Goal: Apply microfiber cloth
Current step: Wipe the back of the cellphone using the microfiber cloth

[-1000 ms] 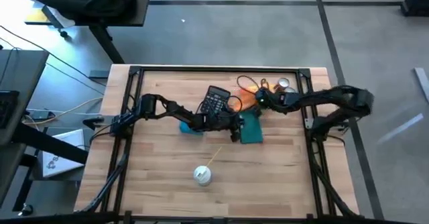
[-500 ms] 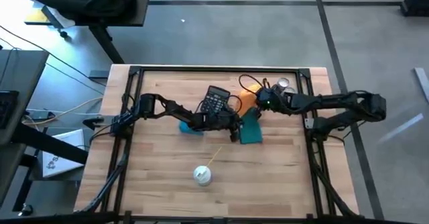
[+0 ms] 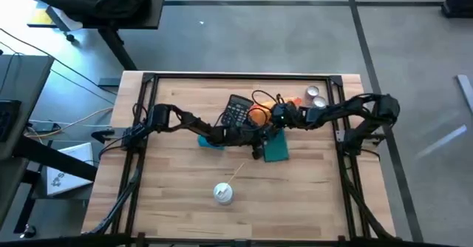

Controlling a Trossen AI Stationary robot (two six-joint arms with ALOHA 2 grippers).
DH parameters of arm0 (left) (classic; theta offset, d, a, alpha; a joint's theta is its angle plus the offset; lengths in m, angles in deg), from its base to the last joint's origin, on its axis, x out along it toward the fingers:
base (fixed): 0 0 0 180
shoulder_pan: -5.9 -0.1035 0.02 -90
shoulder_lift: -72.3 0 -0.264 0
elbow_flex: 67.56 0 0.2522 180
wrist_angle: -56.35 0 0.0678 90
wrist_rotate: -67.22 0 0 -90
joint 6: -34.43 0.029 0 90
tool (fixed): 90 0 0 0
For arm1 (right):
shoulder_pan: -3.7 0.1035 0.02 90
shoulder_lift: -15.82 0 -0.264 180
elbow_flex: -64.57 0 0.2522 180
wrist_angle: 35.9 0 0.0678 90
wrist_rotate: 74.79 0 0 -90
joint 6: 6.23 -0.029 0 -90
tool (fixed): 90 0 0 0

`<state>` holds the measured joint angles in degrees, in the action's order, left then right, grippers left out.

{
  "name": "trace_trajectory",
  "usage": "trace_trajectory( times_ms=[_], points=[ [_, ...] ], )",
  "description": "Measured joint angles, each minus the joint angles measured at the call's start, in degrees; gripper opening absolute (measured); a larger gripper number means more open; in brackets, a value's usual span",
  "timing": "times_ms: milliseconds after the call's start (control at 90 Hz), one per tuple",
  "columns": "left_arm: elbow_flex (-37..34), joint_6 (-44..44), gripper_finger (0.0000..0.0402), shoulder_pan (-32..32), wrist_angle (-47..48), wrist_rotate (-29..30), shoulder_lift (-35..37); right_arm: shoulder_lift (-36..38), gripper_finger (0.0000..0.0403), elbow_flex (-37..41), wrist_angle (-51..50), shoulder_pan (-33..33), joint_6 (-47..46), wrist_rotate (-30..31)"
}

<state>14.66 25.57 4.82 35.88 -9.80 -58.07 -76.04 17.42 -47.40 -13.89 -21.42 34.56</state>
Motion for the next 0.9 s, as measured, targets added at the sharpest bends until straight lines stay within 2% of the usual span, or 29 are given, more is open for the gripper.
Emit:
trace_trajectory(
  times_ms=[133,222,311,467,622,689,744,822,900],
  points=[
    [-1.0,-0.5,0.0046,0.0,-0.8,0.3,0.1,2.9,0.0,0.2,-8.9,-1.5,-1.4,7.0],
    [-1.7,-1.1,0.0046,0.0,-2.0,0.6,0.1,4.7,0.0,0.2,-8.2,-1.6,-1.2,7.3],
    [-2.1,-1.5,0.0046,0.0,-3.1,0.7,0.1,5.4,0.0,0.2,-4.4,-0.6,-0.2,4.5],
    [-2.2,-1.6,0.0046,0.0,-3.7,0.7,0.0,3.2,0.0,0.2,4.2,2.8,2.5,-4.9],
    [-2.2,-1.6,0.0046,0.0,-4.8,0.6,0.0,-1.3,0.0,0.1,8.7,5.3,4.5,-5.8],
    [-2.2,-1.6,0.0046,0.0,-4.7,0.6,0.0,-2.0,0.0,-0.1,7.4,5.2,4.6,-3.8],
    [-2.2,-1.6,0.0046,0.0,-4.6,0.6,0.0,-1.9,0.0,-0.3,4.0,4.7,3.8,0.3],
    [-2.2,-1.6,0.0046,0.0,-4.0,0.5,0.0,-0.3,0.0,0.2,-3.9,3.1,2.6,7.2],
    [-2.1,-1.6,0.0046,0.0,-3.6,0.6,0.0,2.1,0.0,0.2,-11.4,2.1,0.3,11.5]
  ],
)
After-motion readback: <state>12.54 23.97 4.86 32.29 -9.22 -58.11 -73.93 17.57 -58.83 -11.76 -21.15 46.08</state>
